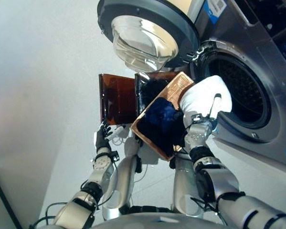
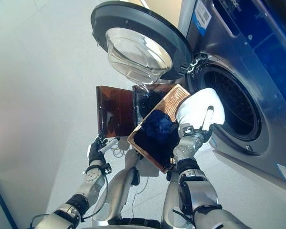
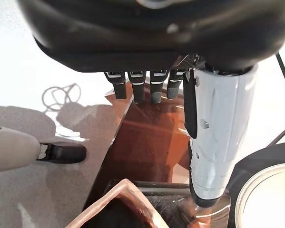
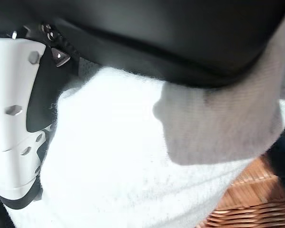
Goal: Pick up the clothes and place them into the washing machine
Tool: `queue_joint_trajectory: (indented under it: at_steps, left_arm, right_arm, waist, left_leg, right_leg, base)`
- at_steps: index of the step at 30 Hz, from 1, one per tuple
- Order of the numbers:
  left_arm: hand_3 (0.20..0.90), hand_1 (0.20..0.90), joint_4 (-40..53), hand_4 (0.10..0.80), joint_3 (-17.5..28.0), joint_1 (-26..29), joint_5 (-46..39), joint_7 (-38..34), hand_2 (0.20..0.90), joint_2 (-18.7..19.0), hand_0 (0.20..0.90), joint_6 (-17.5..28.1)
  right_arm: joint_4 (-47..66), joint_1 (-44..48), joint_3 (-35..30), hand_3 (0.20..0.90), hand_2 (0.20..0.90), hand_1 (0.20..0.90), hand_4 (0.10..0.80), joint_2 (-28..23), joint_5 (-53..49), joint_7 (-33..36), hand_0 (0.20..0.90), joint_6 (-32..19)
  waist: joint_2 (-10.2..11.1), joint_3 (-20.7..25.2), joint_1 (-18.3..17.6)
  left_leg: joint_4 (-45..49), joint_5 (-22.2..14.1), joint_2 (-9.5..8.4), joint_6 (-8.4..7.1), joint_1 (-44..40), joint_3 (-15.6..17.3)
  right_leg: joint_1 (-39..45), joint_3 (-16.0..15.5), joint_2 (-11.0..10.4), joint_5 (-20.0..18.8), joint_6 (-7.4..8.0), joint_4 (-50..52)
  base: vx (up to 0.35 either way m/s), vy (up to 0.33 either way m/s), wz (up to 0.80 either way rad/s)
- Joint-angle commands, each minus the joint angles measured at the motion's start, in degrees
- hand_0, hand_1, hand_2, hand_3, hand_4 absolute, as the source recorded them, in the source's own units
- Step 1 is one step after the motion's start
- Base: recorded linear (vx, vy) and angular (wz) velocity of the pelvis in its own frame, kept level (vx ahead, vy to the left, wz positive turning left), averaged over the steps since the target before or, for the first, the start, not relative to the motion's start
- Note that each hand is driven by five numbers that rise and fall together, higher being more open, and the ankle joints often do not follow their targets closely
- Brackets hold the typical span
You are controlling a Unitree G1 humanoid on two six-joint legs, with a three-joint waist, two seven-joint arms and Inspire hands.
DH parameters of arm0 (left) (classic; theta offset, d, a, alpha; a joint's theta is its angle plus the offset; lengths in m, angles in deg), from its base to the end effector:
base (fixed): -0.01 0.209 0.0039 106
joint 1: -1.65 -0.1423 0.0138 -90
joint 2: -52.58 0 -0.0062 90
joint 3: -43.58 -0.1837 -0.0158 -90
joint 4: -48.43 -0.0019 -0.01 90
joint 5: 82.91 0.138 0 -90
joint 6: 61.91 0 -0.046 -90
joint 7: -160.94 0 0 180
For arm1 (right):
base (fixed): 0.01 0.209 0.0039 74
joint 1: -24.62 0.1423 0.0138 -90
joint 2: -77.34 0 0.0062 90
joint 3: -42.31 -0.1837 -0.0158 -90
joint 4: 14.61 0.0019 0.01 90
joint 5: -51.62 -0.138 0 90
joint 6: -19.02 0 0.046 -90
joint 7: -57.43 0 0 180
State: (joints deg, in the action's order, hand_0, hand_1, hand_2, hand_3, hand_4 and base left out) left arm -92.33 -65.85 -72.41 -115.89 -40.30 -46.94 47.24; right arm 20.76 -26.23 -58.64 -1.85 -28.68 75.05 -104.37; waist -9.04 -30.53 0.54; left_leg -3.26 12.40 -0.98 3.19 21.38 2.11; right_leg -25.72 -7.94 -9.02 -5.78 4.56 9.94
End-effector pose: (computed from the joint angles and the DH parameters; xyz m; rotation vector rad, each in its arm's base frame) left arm 0.2173 0.1356 -0.0427 -0.1789 0.3877 0.2992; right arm 0.3065 -0.1843 0.0500 1.3139 -0.0769 -0.8765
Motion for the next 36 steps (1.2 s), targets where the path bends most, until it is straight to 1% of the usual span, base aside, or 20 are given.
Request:
queue_joint_trajectory:
  at_steps: [1, 5, 6, 7, 9, 10, 11, 13, 16, 17, 20, 22, 23, 25, 33, 34, 35, 36]
  left_arm:
    - [0.9, 0.9, -1.0, 0.8, -1.5, -1.2, -0.5, -0.1, 0.9, 1.0, 0.9, 2.1]
    - [0.9, 0.9, 0.1, 0.8, -2.1, -2.3, -0.2, 0.7, 0.9, 1.4, 0.9, 2.3]
    - [0.9, 0.9, 0.2, 0.8, -2.1, -2.2, -0.2, 0.7, 0.9, 1.3, 0.9, 2.3]
    - [0.9, 0.9, 0.0, 0.8, -2.4, -2.7, 0.0, 1.1, 0.9, 1.5, 0.9, 2.3]
    - [0.9, 0.9, 0.0, 0.8, -2.6, -3.1, 0.0, 1.6, 0.9, 1.7, 0.9, 2.3]
    - [0.9, 0.9, -0.2, 0.8, -2.9, -3.4, 0.3, 2.0, 0.9, 1.9, 0.9, 2.3]
    - [0.9, 0.9, -0.2, 0.8, -2.9, -3.3, 0.3, 2.0, 0.9, 1.9, 0.9, 2.3]
    - [0.9, 0.9, 0.0, 0.8, -3.3, -3.7, 0.6, 2.5, 0.9, 2.1, 0.9, 2.4]
    - [0.9, 0.9, 0.1, 0.8, -3.9, -4.3, 1.0, 2.8, 0.9, 2.2, 0.9, 2.3]
    - [0.9, 0.9, 0.3, 0.8, -4.3, -4.5, 1.2, 3.2, 0.9, 2.3, 0.9, 2.2]
    - [0.9, 0.9, 0.1, 0.8, -4.8, -4.5, 1.2, 3.4, 0.9, 2.3, 0.9, 2.1]
    - [0.9, 0.9, 0.3, 0.8, -5.0, -4.5, 1.2, 3.6, 0.9, 2.2, 0.9, 2.1]
    - [0.9, 0.9, 0.4, 0.8, -5.2, -4.6, 1.2, 3.7, 0.9, 2.3, 0.9, 2.1]
    - [0.9, 0.9, 0.8, 0.8, -5.4, -4.9, 1.2, 3.9, 0.9, 2.4, 0.9, 1.9]
    - [0.9, 0.9, 1.5, 0.8, -6.0, -5.0, 1.2, 4.0, 0.9, 2.6, 0.9, 2.0]
    - [0.9, 0.9, 1.9, 0.8, -6.0, -5.3, 1.2, 4.0, 0.9, 2.6, 0.9, 1.9]
    - [0.9, 0.9, 2.3, 0.8, -6.1, -5.5, 1.1, 3.9, 0.9, 2.7, 0.9, 2.0]
    - [0.9, 0.9, 2.4, 0.8, -6.1, -5.5, 1.1, 3.9, 0.9, 2.7, 0.9, 2.0]
  right_arm:
    - [5.7, 4.4, -3.1, 0.2, 0.2, 0.2, 0.3, -1.7, -0.5, -1.8, 0.2, -4.7]
    - [3.2, 8.7, -5.9, 0.2, 0.2, 0.2, 0.3, -7.2, -0.9, -0.5, 0.2, -5.3]
    - [3.0, 8.9, -5.9, 0.2, 0.2, 0.2, 0.3, -7.4, -0.9, -0.5, 0.2, -5.3]
    - [1.3, 11.3, -6.8, 0.2, 0.2, 0.2, 0.3, -10.4, -1.1, 0.2, 0.2, -5.3]
    - [-0.7, 14.0, -7.5, 0.2, 0.2, 0.2, 0.3, -13.8, -1.0, 1.0, 0.2, -5.0]
    - [-2.3, 16.4, -7.8, 0.2, 0.2, 0.2, 0.3, -17.0, -1.0, 1.6, 0.2, -4.6]
    - [-2.6, 16.6, -7.8, 0.2, 0.2, 0.2, 0.3, -17.3, -1.0, 1.5, 0.2, -4.5]
    - [-4.1, 19.6, -7.3, 0.2, 0.2, 0.2, 0.3, -21.0, -1.0, 1.8, 0.2, -4.2]
    - [-6.5, 22.3, -6.8, 0.2, 0.2, 0.2, 0.3, -25.1, -0.6, 2.6, 0.2, -3.0]
    - [-7.9, 24.1, -6.3, 0.2, 0.2, 0.2, 0.3, -27.6, -0.3, 2.9, 0.2, -2.4]
    - [-9.4, 26.1, -5.4, 0.2, 0.2, 0.2, 0.3, -30.0, -0.4, 2.9, 0.2, -1.7]
    - [-10.2, 27.6, -4.9, 0.2, 0.2, 0.2, 0.3, -31.9, -0.7, 2.9, 0.2, -1.5]
    - [-10.6, 28.2, -4.6, 0.2, 0.2, 0.2, 0.3, -32.7, -0.9, 3.0, 0.2, -1.6]
    - [-11.5, 29.7, -4.1, 0.2, 0.2, 0.2, 0.3, -34.8, -0.9, 3.7, 0.2, -1.6]
    - [-13.1, 31.9, -3.8, 0.2, 0.2, 0.2, 0.3, -38.1, -1.3, 5.2, 0.2, -2.0]
    - [-13.6, 32.3, -4.3, 0.2, 0.2, 0.2, 0.3, -39.1, -1.3, 6.3, 0.2, -2.5]
    - [-13.9, 32.5, -4.8, 0.2, 0.2, 0.2, 0.3, -39.9, -1.3, 7.5, 0.2, -3.0]
    - [-13.8, 32.5, -4.8, 0.2, 0.2, 0.2, 0.3, -39.9, -1.3, 7.6, 0.2, -3.0]
  waist:
    - [0.2, 2.4, -0.5]
    - [-0.8, 2.8, -0.3]
    - [-0.9, 2.7, -0.3]
    - [-1.5, 2.9, 0.0]
    - [-1.9, 3.2, 0.2]
    - [-2.3, 3.4, 0.3]
    - [-2.4, 3.3, 0.3]
    - [-3.0, 3.6, 0.6]
    - [-3.5, 4.3, 0.9]
    - [-3.8, 4.6, 1.1]
    - [-4.0, 5.1, 1.4]
    - [-4.3, 5.2, 1.5]
    - [-4.4, 5.4, 1.5]
    - [-4.8, 5.6, 1.6]
    - [-5.9, 5.8, 1.8]
    - [-6.5, 5.9, 1.9]
    - [-7.0, 6.0, 1.9]
    - [-7.1, 5.9, 1.9]
  left_leg:
    - [7.5, -8.3, -1.92, -3.53, 2.2, 0.8]
    - [7.2, -8.2, -2.23, -3.52, 2.4, 0.9]
    - [7.1, -7.9, -2.21, -3.47, 2.6, 0.9]
    - [7.1, -7.8, -2.35, -3.45, 2.6, 0.9]
    - [6.9, -8.1, -2.46, -3.5, 2.4, 1.0]
    - [6.8, -8.2, -2.52, -3.48, 2.4, 1.0]
    - [6.8, -7.8, -2.5, -3.43, 2.6, 1.0]
    - [6.6, -7.7, -2.55, -3.46, 2.6, 1.0]
    - [6.3, -7.9, -2.77, -3.6, 2.3, 1.1]
    - [6.1, -7.5, -2.77, -3.54, 2.4, 1.1]
    - [5.9, -7.9, -2.86, -3.62, 2.1, 1.1]
    - [5.9, -7.4, -2.75, -3.58, 2.5, 1.3]
    - [5.8, -7.8, -2.82, -3.67, 2.2, 1.3]
    - [5.7, -7.4, -2.83, -3.62, 2.3, 1.2]
    - [5.2, -7.4, -3.09, -3.79, 2.2, 1.3]
    - [5.0, -6.9, -3.21, -3.77, 2.4, 1.4]
    - [4.8, -7.2, -3.41, -3.88, 2.1, 1.4]
    - [4.8, -6.9, -3.37, -3.82, 2.3, 1.4]
  right_leg:
    - [1.6, 3.0, -6.7, 1.2, 2.73, -0.7]
    - [1.3, 3.3, -6.8, 1.2, 2.81, -0.8]
    - [1.1, 3.3, -6.8, 0.8, 2.75, -0.9]
    - [1.0, 3.5, -6.7, 0.9, 2.77, -0.8]
    - [1.0, 3.6, -6.8, 1.4, 2.84, -0.7]
    - [0.8, 3.7, -6.8, 1.5, 2.88, -0.4]
    - [0.6, 3.8, -6.8, 1.1, 2.82, -0.5]
    - [0.4, 4.1, -6.8, 1.2, 2.85, -0.3]
    - [0.5, 4.1, -7.0, 1.6, 2.95, -0.1]
    - [0.3, 4.2, -6.9, 1.3, 2.89, -0.2]
    - [0.3, 4.2, -6.9, 1.8, 2.97, -0.1]
    - [-0.1, 4.3, -6.9, 1.3, 2.9, 0.0]
    - [0.0, 4.3, -6.9, 1.9, 2.97, 0.2]
    - [-0.3, 4.4, -6.9, 1.7, 2.88, 0.5]
    - [-0.7, 4.9, -7.0, 2.4, 2.85, 0.9]
    - [-1.0, 5.0, -7.0, 2.0, 2.78, 0.8]
    - [-0.9, 5.1, -7.2, 2.6, 2.87, 0.9]
    - [-1.1, 5.1, -7.1, 2.2, 2.8, 0.9]
  base:
    - [-0.012, 0.006, -0.05]
    - [0.011, 0.004, -0.08]
    - [0.0, 0.0, 0.0]
    - [0.0, 0.0, 0.0]
    - [0.016, -0.001, 0.01]
    - [0.0, 0.0, 0.0]
    - [-0.012, 0.0, 0.03]
    - [0.019, 0.001, 0.01]
    - [0.015, 0.001, 0.0]
    - [0.0, 0.0, 0.0]
    - [0.018, -0.004, 0.03]
    - [0.0, 0.0, 0.0]
    - [0.0, 0.0, 0.0]
    - [0.0, 0.0, 0.0]
    - [0.019, -0.001, -0.03]
    - [0.031, 0.011, 0.02]
    - [0.008, 0.013, 0.04]
    - [0.052, 0.011, 0.04]
